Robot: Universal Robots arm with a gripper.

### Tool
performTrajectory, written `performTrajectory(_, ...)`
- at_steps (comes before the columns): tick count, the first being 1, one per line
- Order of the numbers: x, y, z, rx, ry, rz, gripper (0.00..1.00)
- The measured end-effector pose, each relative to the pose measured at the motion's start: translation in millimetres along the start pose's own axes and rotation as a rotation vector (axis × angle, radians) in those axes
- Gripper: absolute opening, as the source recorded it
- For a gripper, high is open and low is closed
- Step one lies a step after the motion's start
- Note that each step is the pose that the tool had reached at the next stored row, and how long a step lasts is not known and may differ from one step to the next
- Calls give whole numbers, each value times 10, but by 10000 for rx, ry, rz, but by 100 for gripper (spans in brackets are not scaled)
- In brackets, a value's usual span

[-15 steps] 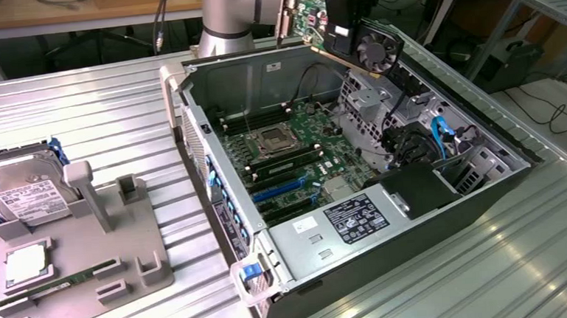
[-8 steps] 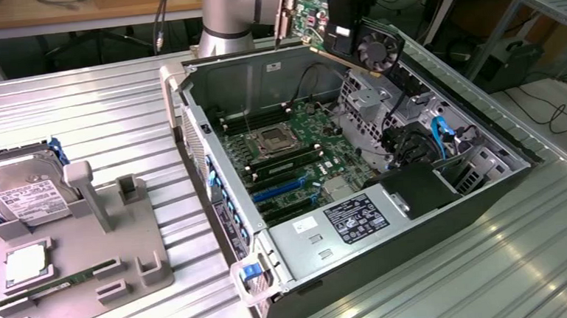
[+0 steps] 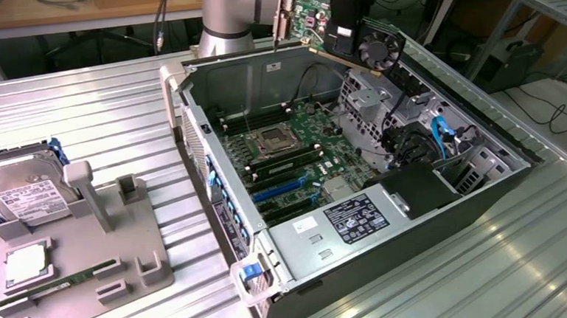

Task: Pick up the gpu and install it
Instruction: 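Insert the gpu into the slot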

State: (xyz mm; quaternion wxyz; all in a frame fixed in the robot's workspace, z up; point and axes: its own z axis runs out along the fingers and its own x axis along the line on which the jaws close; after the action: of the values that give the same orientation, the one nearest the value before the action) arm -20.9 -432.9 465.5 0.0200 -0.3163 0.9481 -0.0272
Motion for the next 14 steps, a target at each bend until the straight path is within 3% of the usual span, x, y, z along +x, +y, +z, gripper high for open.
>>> performTrajectory(14, 0, 0, 1, -23, -70, -1077, 28)
